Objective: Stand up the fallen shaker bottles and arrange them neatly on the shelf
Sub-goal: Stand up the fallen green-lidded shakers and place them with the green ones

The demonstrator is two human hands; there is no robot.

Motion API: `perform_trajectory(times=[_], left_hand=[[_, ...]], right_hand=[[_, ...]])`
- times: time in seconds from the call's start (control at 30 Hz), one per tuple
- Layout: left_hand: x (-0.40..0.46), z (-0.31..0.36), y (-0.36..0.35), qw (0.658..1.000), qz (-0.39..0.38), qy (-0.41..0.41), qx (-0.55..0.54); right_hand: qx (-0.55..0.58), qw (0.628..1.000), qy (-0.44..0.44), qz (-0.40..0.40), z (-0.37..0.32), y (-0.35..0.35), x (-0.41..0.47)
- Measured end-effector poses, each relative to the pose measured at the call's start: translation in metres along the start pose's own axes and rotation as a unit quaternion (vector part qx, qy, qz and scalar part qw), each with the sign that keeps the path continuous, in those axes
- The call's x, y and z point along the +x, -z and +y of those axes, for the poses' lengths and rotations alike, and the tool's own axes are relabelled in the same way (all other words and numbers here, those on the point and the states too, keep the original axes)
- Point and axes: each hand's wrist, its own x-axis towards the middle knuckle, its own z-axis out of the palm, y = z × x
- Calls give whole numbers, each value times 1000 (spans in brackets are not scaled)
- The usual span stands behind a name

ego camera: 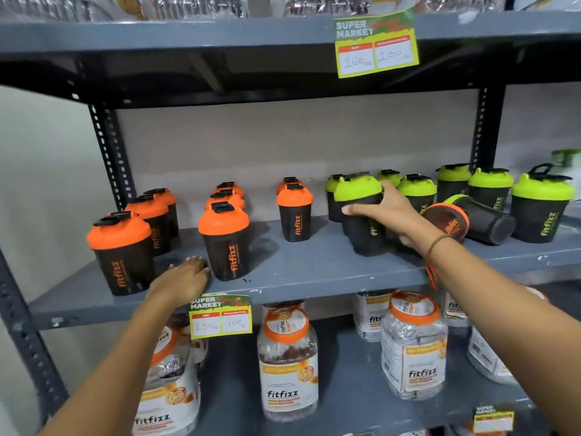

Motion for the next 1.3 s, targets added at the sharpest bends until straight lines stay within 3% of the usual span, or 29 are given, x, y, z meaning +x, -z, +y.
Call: perform_trajectory(times=[0.07, 0.33, 0.53, 0.63, 0.73, 0.87, 1.0, 1.2, 1.3], left_hand=[[0, -3, -1, 1000, -8, -8, 5], [5, -8, -5, 999, -18, -8, 32], [7, -12, -5, 998, -18, -7, 52], [7, -12, -6, 999, -16, -3, 46], [5, -9, -6, 999, -10, -4, 44], [1, -3, -3, 1000, 1, -3, 28], [1, -2, -3, 999, -4, -13, 40], [4, -6, -3, 998, -7, -22, 51], [5, -9, -4, 998, -6, -23, 60]], right_hand=[[55, 998, -18, 18, 2, -2, -6], [56, 997, -30, 42, 28, -19, -27], [19, 999, 31, 13, 21, -5, -35], [32, 989, 67, 128, 14, 27, -30], [-74, 973, 57, 210, 22, 73, -11], [-294, 945, -96, 104, 50, 115, 8], [-391, 912, -114, 39, 64, 114, 11], [-328, 936, -126, 3, 63, 91, 17], [-217, 961, -170, 2, 64, 82, 19]])
